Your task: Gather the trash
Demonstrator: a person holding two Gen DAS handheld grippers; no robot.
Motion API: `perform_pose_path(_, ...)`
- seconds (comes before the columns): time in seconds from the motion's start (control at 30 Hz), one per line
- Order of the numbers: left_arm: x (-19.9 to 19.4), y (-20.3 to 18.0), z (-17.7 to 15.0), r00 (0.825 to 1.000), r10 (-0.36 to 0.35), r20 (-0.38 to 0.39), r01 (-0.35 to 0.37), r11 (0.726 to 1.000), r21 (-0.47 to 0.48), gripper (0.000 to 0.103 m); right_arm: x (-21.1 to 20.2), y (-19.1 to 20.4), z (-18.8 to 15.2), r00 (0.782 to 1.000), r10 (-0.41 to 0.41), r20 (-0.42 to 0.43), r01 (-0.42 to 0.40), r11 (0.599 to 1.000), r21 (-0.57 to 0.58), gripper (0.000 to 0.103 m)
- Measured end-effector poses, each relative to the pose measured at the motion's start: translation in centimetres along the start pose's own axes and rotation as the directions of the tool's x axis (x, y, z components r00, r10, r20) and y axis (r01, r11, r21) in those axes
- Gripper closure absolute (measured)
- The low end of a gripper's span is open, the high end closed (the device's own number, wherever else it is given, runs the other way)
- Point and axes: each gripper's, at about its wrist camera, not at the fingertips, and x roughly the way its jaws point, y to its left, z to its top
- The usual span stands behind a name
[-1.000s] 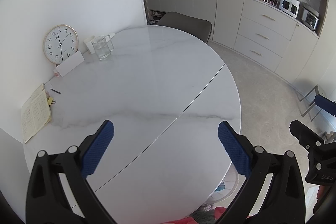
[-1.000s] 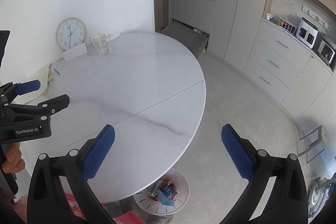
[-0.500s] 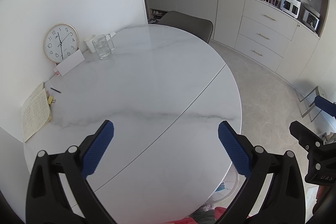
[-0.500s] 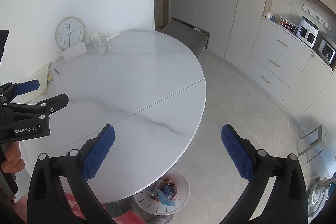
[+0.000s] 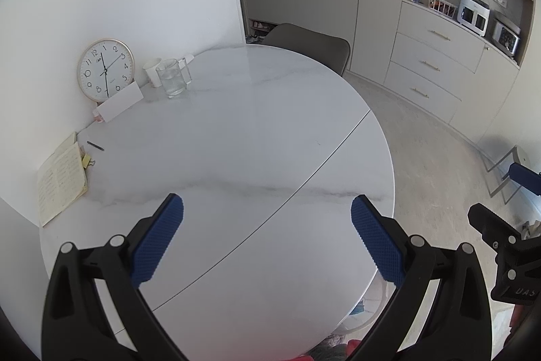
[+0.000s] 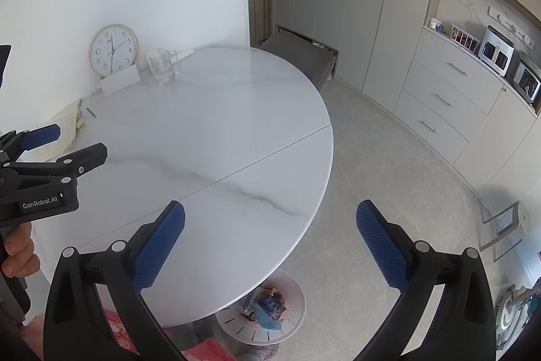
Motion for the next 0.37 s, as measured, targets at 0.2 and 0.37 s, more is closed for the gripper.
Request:
perform_pose_path(0.2, 0.18, 0.05, 0.01, 1.000, -0.016, -0.017, 0.016, 1.000, -0.001, 0.008, -0.02, 0.02, -0.01, 1.000, 0.000, 0.001, 0.000, 1.000, 0.000, 0.002)
perform_pose_path(0.37, 0.27, 0.25, -0.06, 0.999, -0.022, -0.025, 0.022, 1.000, -0.004, 0.008, -0.04, 0.09, -0.06, 1.000, -0.002, -0.002, 0.002, 1.000, -0.001, 0.002)
